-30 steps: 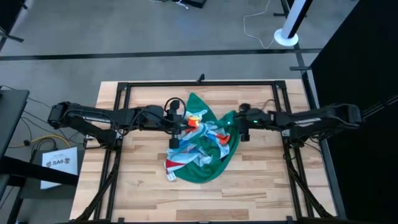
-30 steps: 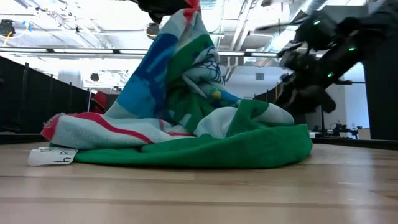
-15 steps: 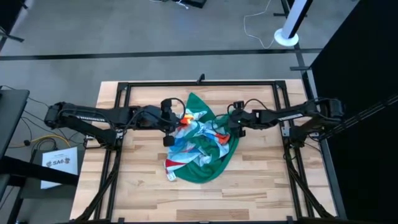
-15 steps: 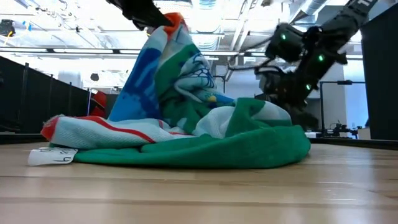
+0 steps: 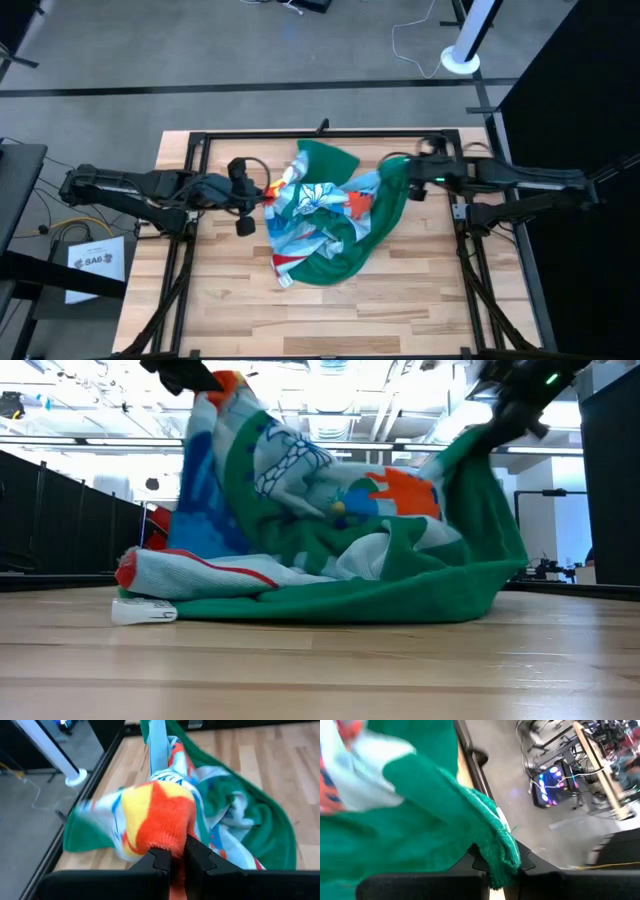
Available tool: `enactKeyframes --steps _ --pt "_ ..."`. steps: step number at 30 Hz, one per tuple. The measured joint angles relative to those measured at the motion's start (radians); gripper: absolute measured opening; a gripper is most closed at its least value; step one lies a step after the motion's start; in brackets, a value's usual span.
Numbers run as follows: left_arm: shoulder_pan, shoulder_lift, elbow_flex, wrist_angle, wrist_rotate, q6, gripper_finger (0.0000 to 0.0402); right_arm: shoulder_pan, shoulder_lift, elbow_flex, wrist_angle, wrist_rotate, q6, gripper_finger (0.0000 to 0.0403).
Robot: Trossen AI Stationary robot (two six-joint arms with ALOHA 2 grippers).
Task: Roll towel
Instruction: Roll the multicolor dinosaur print towel
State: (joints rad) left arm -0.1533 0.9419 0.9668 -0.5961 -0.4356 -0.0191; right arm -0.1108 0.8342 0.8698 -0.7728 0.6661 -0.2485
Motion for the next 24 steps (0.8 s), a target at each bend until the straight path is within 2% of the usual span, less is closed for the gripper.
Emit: enactKeyframes --steps 2,6,8,12,18,21,24 --pt "-0.04 -0.028 0.0 -0.012 -0.109 -0.001 0.0009 0.01 -0.069 -0.009 -0.005 -0.003 0.069 0.0009" --pt "-0.055 -0.048 -0.032 -0.032 -0.442 -0.028 0.0009 -0.038 -0.118 -0.096 0.079 -0.005 0.107 0.0009" --pt "-0.014 -0.044 -0.073 -0.037 -0.517 -0.061 0.0009 -0.097 -0.097 -0.169 0.18 -0.008 0.099 0.0009" --pt "0.084 -0.02 -0.165 -0.04 -0.503 -0.168 0.0009 -0.227 0.008 -0.297 0.385 -0.013 0.088 0.0009" --pt "0.207 0.039 -0.214 -0.062 -0.463 -0.228 0.0009 -0.412 0.207 -0.334 0.417 -0.012 0.073 0.001" --pt "0.274 0.077 -0.214 -0.073 -0.462 -0.21 0.0009 -0.465 0.282 -0.333 0.433 -0.012 0.086 0.003" --pt "0.325 0.12 -0.194 -0.073 -0.462 -0.155 0.0009 -0.467 0.331 -0.331 0.427 -0.012 0.083 0.0069"
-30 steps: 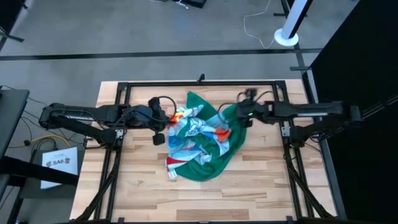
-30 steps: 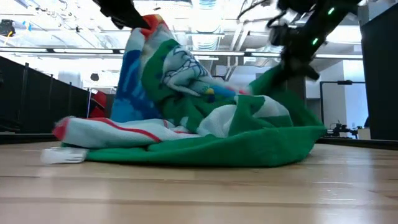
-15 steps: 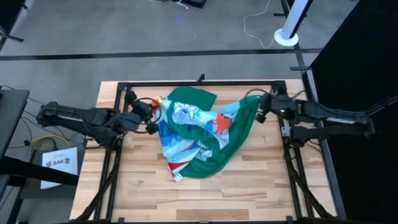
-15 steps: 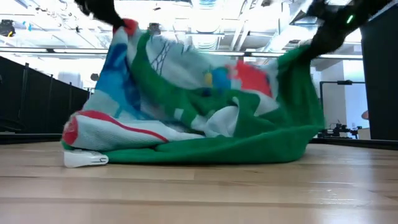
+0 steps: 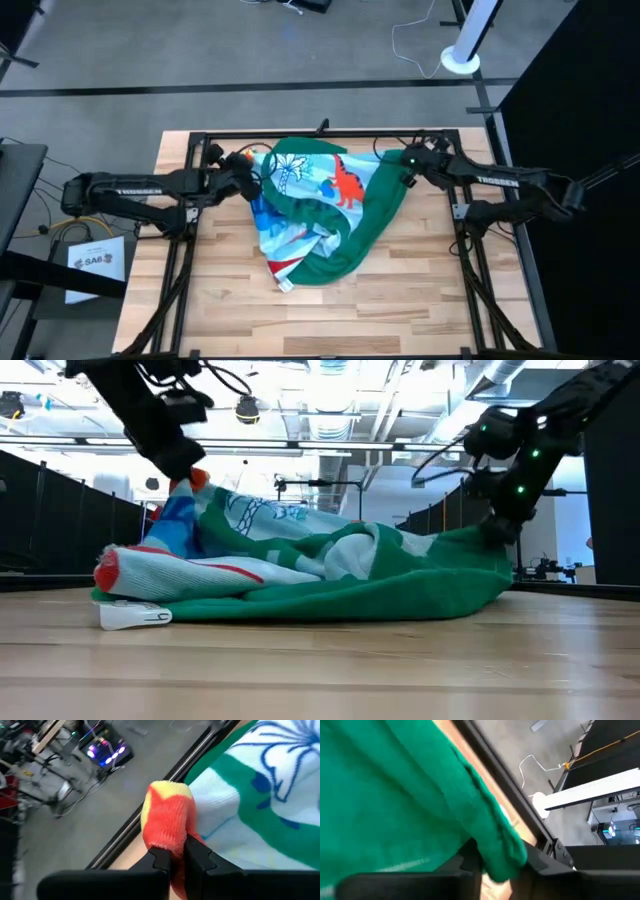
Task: Roll towel
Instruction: Roll the multicolor dinosaur print towel
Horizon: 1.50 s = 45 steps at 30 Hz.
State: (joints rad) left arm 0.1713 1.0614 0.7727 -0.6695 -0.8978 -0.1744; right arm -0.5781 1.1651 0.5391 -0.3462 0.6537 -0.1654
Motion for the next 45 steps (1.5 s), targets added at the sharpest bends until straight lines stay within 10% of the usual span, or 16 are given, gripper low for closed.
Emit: enactKeyframes --steps 10,13,18,30,39,45 --pt "0.026 0.038 0.236 0.019 0.025 0.29 0.0009 0.109 -0.072 0.188 -0.19 -0.002 0.001 0.0241" --pt "0.04 0.039 0.284 0.016 0.03 0.33 0.0009 0.181 -0.117 0.192 -0.162 -0.182 0.046 0.0266" --pt "0.063 0.039 0.305 0.026 0.029 0.354 0.0009 0.376 -0.093 0.076 0.091 -0.557 0.208 0.0265" --pt "0.035 0.039 0.305 0.038 0.029 0.297 0.0009 0.632 0.459 -0.04 0.671 -0.386 0.407 0.02" --pt "0.034 0.039 0.306 -0.202 0.036 0.187 0.0009 0.822 0.388 0.097 0.014 -0.395 0.472 0.0021" --pt "0.033 0.04 0.306 -0.322 0.202 0.147 0.0009 0.875 0.144 0.148 -0.491 -0.289 0.739 0.0005"
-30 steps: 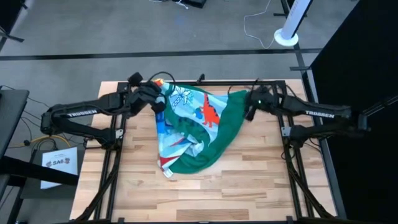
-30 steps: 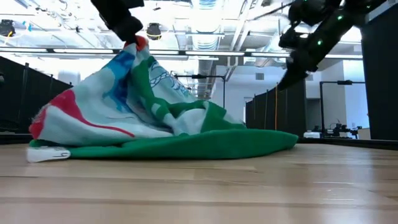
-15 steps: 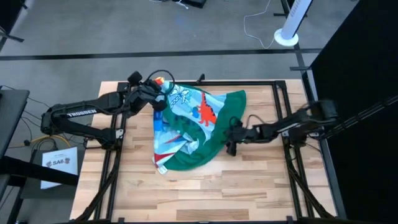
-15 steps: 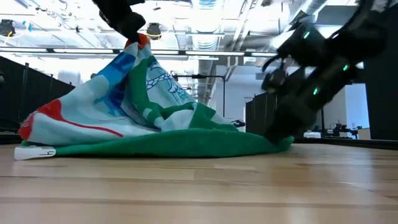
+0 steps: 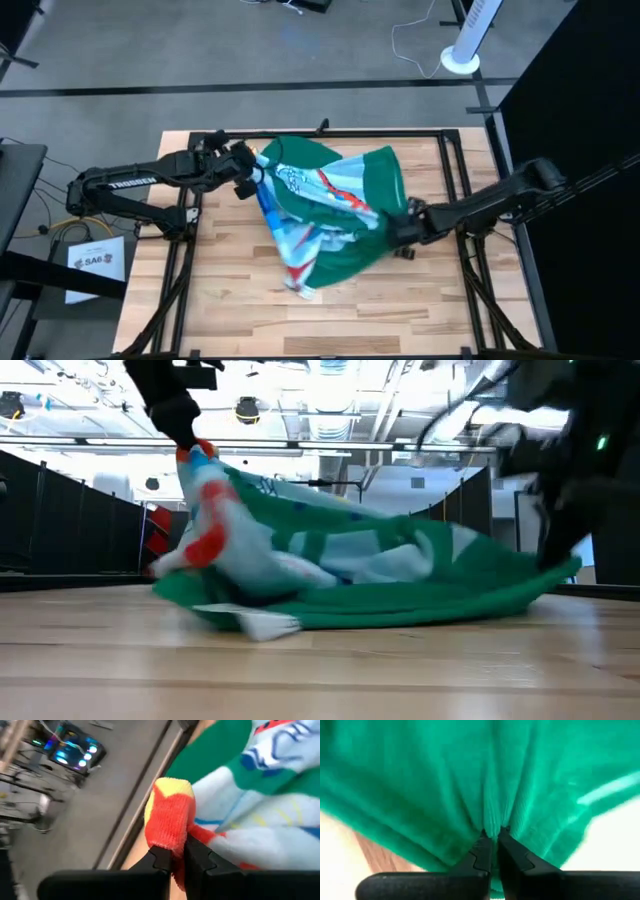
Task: Roll towel
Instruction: Roll the multicolor dinosaur print towel
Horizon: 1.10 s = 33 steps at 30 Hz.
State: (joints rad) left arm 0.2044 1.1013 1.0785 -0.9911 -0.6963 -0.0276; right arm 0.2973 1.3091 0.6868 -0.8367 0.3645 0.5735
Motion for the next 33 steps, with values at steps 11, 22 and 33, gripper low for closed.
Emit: enactKeyframes --steps 11,22,33 --pt "0.079 -0.002 0.001 0.082 0.017 0.188 0.0007 0.028 -0.156 -0.042 0.514 0.076 -0.227 0.0001" --pt "0.105 -0.002 0.0 0.099 0.023 0.2 0.0007 0.028 -0.028 -0.038 0.228 0.09 -0.065 0.0009" --pt "0.09 -0.002 -0.118 0.093 0.079 -0.111 0.0007 0.066 -0.033 0.083 0.33 -0.045 -0.058 0.0162"
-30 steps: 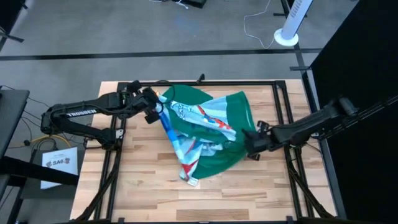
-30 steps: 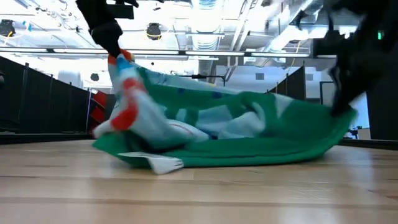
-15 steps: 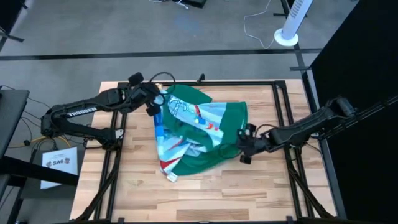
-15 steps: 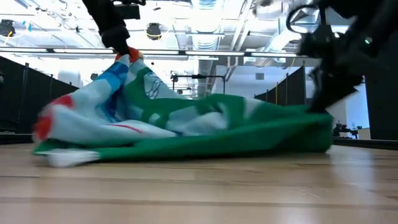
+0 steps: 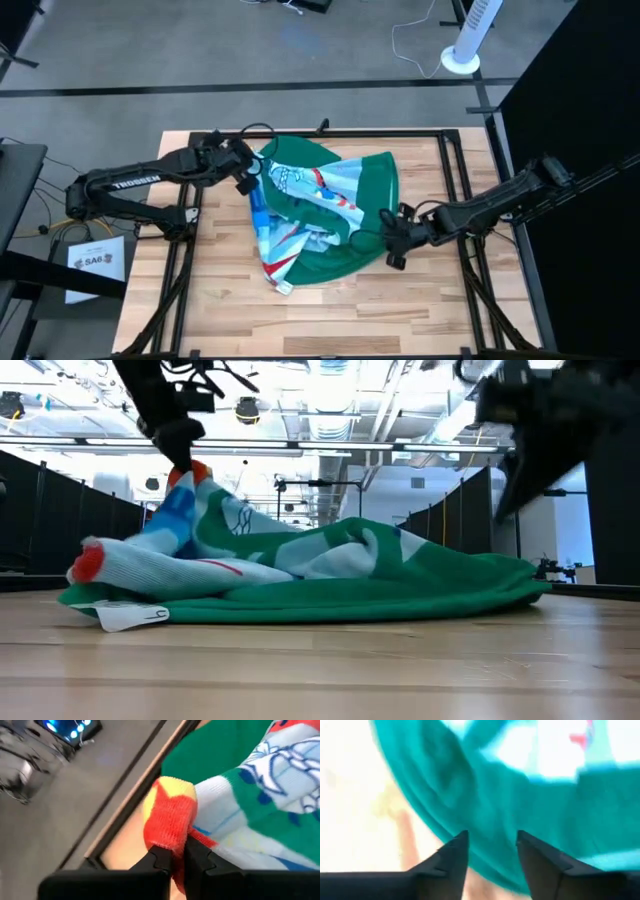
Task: Roll towel
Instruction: Roll the multicolor dinosaur print towel
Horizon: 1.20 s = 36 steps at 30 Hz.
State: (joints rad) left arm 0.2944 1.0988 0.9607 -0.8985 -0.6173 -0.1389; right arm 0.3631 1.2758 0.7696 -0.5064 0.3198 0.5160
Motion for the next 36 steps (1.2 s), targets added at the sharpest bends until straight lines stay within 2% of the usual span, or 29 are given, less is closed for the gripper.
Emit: enactKeyframes --steps 4,6,10,14,17,19,22,25,27,30,32,36 --pt "-0.013 0.001 -0.042 0.027 0.012 -0.049 0.0007 -0.006 0.085 -0.02 0.295 0.036 -0.134 0.0187" --pt "-0.012 0.001 -0.051 0.02 -0.012 -0.085 0.0007 -0.02 0.164 -0.022 0.404 0.083 -0.165 0.0183" --pt "-0.01 0.001 -0.067 0.011 -0.115 -0.151 0.0007 -0.03 0.335 -0.022 0.607 0.073 -0.187 0.0158" --pt "0.009 0.001 -0.068 -0.051 -0.155 -0.189 0.0007 -0.001 0.463 -0.022 0.653 0.079 -0.1 0.0109" --pt "0.017 0.001 -0.068 -0.14 -0.157 -0.238 0.0007 0.041 0.497 -0.021 0.572 0.089 -0.013 0.0036" --pt "0.02 0.001 -0.068 -0.205 -0.158 -0.27 0.0007 0.063 0.485 -0.015 0.471 0.081 0.056 0.0012" --pt "0.018 0.001 -0.068 -0.272 -0.131 -0.315 0.0007 0.086 0.423 -0.014 0.234 0.083 0.159 0.0005" --pt "-0.002 0.001 -0.073 -0.279 -0.054 -0.302 0.0007 0.107 0.3 -0.025 -0.061 0.062 0.225 0.0002" --pt "-0.022 0.001 -0.075 -0.286 -0.028 -0.28 0.0007 0.123 0.194 -0.027 -0.153 0.053 0.253 0.0001" --pt "-0.044 0.0 -0.076 -0.297 -0.015 -0.227 0.0007 0.146 0.061 -0.022 -0.126 0.075 0.235 0.0001" --pt "-0.061 0.0 -0.076 -0.298 0.002 -0.179 0.0007 0.16 0.018 -0.024 -0.023 0.109 0.174 0.0" --pt "-0.094 0.0 -0.077 -0.273 0.01 -0.093 0.0007 0.157 0.046 -0.021 0.23 0.159 0.019 0.0"
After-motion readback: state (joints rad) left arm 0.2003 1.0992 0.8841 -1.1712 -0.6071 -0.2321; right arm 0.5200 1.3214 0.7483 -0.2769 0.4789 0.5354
